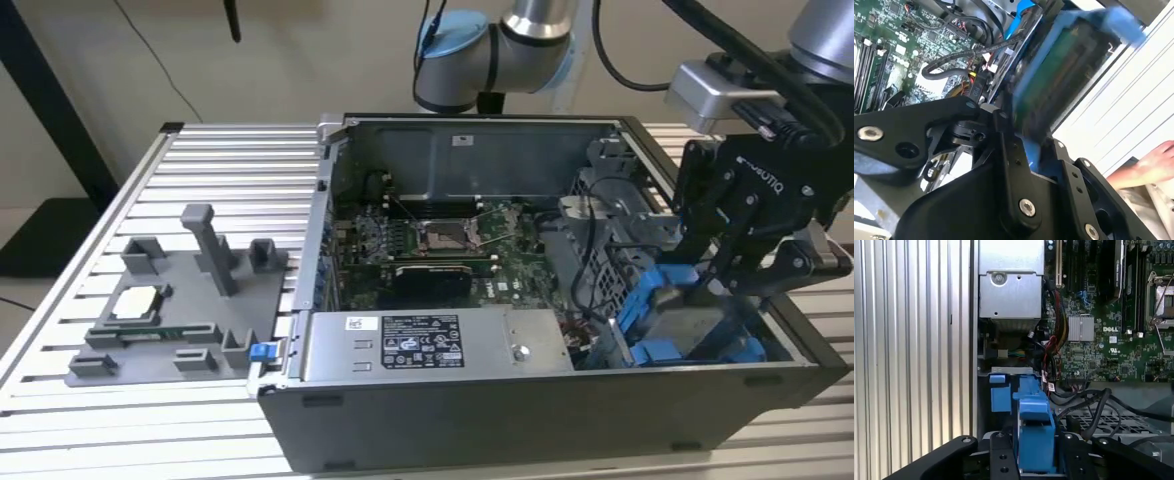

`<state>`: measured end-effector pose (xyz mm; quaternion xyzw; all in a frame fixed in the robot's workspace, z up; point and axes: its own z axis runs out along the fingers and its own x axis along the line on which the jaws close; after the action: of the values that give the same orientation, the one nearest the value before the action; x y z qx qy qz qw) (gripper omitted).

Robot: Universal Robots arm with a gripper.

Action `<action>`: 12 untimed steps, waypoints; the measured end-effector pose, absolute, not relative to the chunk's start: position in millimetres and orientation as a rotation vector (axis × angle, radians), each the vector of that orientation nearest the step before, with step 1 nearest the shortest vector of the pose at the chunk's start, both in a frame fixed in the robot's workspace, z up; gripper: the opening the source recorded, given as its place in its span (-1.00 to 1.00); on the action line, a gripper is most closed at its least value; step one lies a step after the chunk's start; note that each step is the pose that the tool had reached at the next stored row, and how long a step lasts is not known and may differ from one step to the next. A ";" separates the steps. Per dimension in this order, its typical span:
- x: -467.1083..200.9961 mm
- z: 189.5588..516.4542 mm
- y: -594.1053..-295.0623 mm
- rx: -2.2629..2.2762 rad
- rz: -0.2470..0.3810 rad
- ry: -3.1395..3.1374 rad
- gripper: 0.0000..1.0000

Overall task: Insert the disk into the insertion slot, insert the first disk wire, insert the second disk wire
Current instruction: 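Insert the disk into the insertion slot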

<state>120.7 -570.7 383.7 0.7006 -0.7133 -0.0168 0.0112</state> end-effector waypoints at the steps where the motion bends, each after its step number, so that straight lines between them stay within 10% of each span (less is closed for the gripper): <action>1: 120.7 384.1 -570.7 2.185 -0.052 -2.225 1.00; 12: 120.3 394.5 -561.5 2.186 -0.054 -2.226 1.00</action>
<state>120.3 -561.5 394.5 0.7006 -0.7133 -0.0172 0.0107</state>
